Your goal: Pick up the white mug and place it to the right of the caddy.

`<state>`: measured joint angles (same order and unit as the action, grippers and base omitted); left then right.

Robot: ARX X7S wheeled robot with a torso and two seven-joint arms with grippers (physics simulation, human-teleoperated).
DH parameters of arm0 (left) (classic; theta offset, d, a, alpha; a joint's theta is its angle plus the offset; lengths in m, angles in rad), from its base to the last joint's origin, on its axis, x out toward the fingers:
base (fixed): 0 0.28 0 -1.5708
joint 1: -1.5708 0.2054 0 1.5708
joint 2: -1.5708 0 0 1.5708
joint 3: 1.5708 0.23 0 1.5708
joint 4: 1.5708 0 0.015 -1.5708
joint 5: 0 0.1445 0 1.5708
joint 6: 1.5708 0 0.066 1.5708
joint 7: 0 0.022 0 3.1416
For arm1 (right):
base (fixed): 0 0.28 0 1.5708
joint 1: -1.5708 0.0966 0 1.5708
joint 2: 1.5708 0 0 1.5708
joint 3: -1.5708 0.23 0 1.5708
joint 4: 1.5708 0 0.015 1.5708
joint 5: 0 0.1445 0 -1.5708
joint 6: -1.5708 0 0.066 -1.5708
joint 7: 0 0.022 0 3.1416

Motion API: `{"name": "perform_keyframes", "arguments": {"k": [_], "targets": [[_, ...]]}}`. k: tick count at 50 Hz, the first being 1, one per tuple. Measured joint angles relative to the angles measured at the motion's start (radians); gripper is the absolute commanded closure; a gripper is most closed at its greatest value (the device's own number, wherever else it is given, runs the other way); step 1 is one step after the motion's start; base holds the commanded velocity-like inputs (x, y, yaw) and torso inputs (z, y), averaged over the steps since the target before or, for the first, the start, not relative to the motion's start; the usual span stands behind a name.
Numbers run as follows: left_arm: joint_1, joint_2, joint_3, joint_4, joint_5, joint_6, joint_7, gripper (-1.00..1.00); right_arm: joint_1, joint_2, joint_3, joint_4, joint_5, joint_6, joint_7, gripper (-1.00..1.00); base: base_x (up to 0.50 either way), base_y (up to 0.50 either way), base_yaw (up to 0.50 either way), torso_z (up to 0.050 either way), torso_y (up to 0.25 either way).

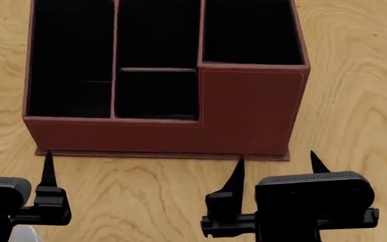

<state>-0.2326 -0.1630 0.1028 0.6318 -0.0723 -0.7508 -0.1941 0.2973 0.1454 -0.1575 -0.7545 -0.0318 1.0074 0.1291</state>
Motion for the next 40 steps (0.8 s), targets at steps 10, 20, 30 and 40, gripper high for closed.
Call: {"name": "perform_keyframes", "arguments": {"k": [10, 20, 30, 40], "targets": [[0.001, -0.008, 0.003, 0.008, -0.004, -0.002, -0.007, -1.0, 0.007, 0.005, -0.007, -0.022, 0.006, 0.025, 0.003, -1.0, 0.0, 0.0, 0.0, 0.0, -0.25], [-0.004, -0.027, -0.004, 0.019, -0.007, -0.02, -0.012, -1.0, 0.041, 0.0, -0.008, -0.091, 0.032, 0.131, -0.014, -1.0, 0.0, 0.0, 0.0, 0.0, -0.054], [-0.018, -0.062, -0.024, 0.041, 0.0, -0.074, -0.018, -1.0, 0.137, -0.002, -0.026, -0.194, 0.073, 0.354, -0.046, -1.0, 0.0, 0.0, 0.0, 0.0, 0.0], [-0.037, -0.095, -0.051, 0.071, 0.0, -0.143, -0.02, -1.0, 0.261, 0.058, 0.019, -0.177, 0.453, 0.485, 0.208, -1.0, 0.0, 0.0, 0.0, 0.0, 0.0]]}}
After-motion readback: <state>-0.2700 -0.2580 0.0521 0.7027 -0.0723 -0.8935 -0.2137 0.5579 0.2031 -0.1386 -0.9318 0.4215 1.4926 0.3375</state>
